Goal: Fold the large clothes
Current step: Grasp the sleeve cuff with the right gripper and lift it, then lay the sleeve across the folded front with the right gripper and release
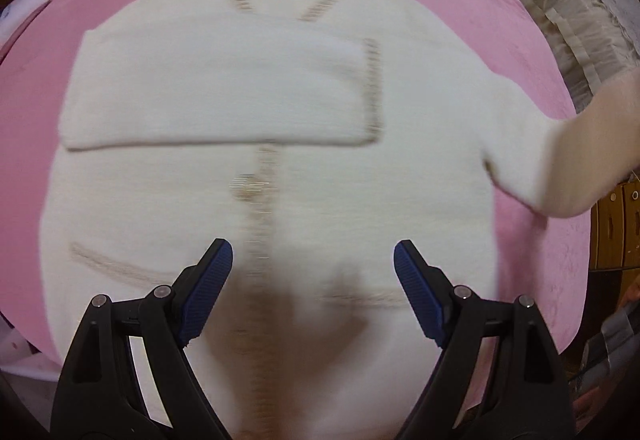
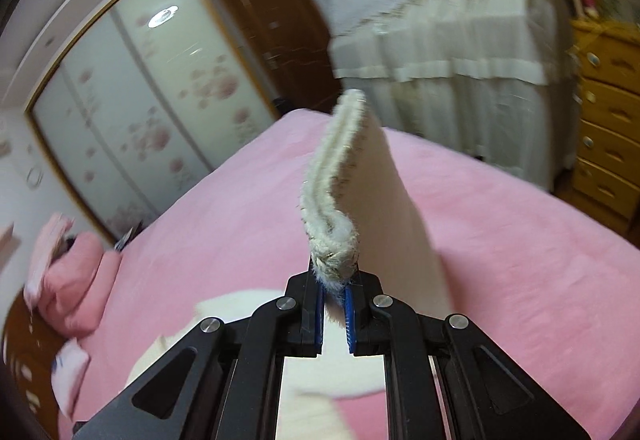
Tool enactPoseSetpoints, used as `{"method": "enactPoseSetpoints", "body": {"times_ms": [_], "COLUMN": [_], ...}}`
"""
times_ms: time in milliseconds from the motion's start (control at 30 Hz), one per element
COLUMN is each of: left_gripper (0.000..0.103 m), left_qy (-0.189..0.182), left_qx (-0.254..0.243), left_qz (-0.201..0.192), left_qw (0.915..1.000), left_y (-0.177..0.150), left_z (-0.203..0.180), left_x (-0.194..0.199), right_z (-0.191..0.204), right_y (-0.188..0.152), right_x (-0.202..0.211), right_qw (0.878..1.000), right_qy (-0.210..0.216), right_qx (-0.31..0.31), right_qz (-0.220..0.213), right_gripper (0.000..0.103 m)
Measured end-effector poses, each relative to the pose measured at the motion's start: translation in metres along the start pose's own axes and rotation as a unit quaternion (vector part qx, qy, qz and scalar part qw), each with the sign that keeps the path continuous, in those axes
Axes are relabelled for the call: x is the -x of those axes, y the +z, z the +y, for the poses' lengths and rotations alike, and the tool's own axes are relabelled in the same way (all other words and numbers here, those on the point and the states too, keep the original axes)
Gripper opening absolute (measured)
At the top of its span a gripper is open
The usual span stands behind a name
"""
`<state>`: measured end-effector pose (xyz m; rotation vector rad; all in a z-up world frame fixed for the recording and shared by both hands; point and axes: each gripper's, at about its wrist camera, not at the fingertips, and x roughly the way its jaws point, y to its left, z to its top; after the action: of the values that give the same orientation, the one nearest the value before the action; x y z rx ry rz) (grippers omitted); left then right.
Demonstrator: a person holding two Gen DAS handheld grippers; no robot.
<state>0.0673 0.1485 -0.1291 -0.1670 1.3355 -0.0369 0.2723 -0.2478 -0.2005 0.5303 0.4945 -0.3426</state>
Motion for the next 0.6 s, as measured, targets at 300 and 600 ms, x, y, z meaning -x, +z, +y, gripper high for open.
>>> {"method": "enactPoseSetpoints", "body": {"times_ms": [300,600], "left_gripper": [0.081,0.081], "left_qy": [0.010,0.007], "left_qx": [0.041,0.067], "left_qz": [0.019,0.076], "left_qw": [0.9989,0.9949], "left_y": [0.007,-0.014], "left_z": [0.137,0.205], "left_x": [0.010,-0.001], "right_z": [0.197,0.258], "right_y": [-0.132,-0.207], "right_x": [-0.092,-0.173], "right_qw": [0.985,0.955], "right_qy": [-0.013,-0.035], "right_qx": [0.106,0.129], "right_qz": [0.132,0.263], "right_gripper": [0.008,0.058]}}
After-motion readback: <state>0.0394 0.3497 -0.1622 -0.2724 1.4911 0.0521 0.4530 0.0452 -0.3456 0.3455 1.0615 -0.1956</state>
